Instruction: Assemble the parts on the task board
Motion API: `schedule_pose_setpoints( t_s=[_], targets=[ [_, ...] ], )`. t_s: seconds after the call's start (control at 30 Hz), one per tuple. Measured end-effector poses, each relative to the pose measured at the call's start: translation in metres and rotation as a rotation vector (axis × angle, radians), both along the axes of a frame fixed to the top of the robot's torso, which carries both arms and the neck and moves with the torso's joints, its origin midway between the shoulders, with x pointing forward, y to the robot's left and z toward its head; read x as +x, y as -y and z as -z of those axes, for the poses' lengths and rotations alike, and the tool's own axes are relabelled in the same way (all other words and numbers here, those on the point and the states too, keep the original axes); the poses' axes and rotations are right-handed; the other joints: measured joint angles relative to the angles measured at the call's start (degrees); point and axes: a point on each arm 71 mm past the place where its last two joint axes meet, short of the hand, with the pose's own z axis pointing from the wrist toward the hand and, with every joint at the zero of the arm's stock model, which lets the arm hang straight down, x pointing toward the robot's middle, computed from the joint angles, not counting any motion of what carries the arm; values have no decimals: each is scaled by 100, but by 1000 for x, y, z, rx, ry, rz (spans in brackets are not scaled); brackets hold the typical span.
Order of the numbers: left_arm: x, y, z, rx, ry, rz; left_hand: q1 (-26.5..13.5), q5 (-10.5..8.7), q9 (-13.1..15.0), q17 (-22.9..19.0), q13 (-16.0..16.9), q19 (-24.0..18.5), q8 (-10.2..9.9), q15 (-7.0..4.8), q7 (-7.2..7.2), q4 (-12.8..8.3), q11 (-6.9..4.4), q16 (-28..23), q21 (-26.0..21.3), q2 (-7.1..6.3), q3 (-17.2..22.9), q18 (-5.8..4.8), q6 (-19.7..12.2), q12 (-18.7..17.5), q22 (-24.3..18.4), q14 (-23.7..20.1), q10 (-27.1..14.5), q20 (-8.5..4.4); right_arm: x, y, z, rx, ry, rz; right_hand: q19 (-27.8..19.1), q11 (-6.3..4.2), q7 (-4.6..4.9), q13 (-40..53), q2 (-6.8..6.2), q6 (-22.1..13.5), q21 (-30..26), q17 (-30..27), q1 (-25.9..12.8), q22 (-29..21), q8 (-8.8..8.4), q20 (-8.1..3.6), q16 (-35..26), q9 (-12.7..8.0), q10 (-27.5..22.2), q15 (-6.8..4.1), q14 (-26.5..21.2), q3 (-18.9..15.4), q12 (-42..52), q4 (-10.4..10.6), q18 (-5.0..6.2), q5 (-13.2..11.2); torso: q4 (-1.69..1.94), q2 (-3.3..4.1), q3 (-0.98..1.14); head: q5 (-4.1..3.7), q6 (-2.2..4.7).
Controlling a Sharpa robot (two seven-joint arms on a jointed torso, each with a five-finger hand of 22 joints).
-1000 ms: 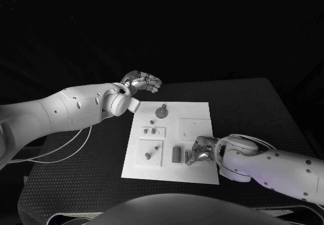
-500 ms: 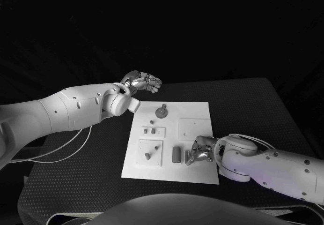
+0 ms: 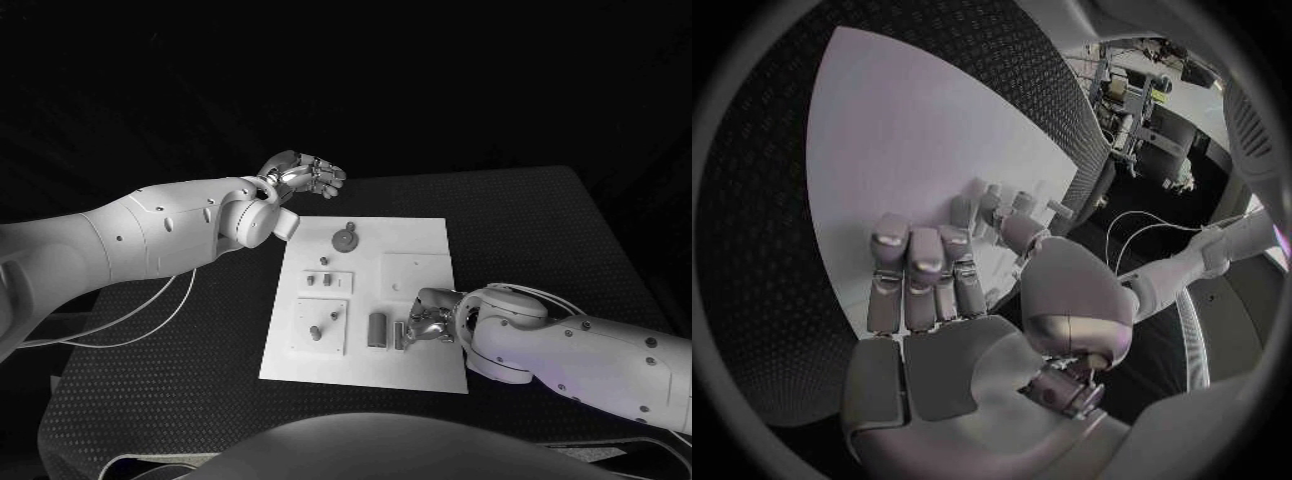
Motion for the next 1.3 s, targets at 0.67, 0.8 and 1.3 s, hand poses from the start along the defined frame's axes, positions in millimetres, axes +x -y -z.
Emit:
schedule_pose_setpoints(
  t_s=[0.67,0.8,1.3],
  targets=[
    [3,-1,1,3,2,-6,0,-27,0,11,-2,0,0,0,0,5,0,0,0,0,-5,0,0,0,10,0,0,0,14,41,-11,72,-6,71,-139,167,154,35,-711,-345,-113,-106,-182,-50,-282,64,-185,-160,-194,137,-210,-211,-110,176,47,116,-25,-21,-2,-60,257],
    [5,-2,2,1,1,-11,0,-27,0,32,-4,0,17,0,0,5,0,-22,0,0,-5,0,0,24,19,0,0,0,36,52,-25,175,22,111,-282,226,218,38,-821,-488,-206,-126,-173,-74,-314,91,-273,-117,-361,193,-361,-274,-137,272,45,21,-47,-49,-14,-101,452],
    [14,-14,1,-38,25,-32,-82,-54,6,99,3,-23,120,1,-154,3,-110,-253,-174,58,-67,-1,154,39,57,-107,81,23,152,111,-61,635,186,423,-1724,487,477,-1346,-254,-959,-1914,-1261,229,-781,-346,748,-2067,5,-1357,632,-1586,-639,-1632,-4,113,500,-68,-360,-105,-196,1234]
  ],
)
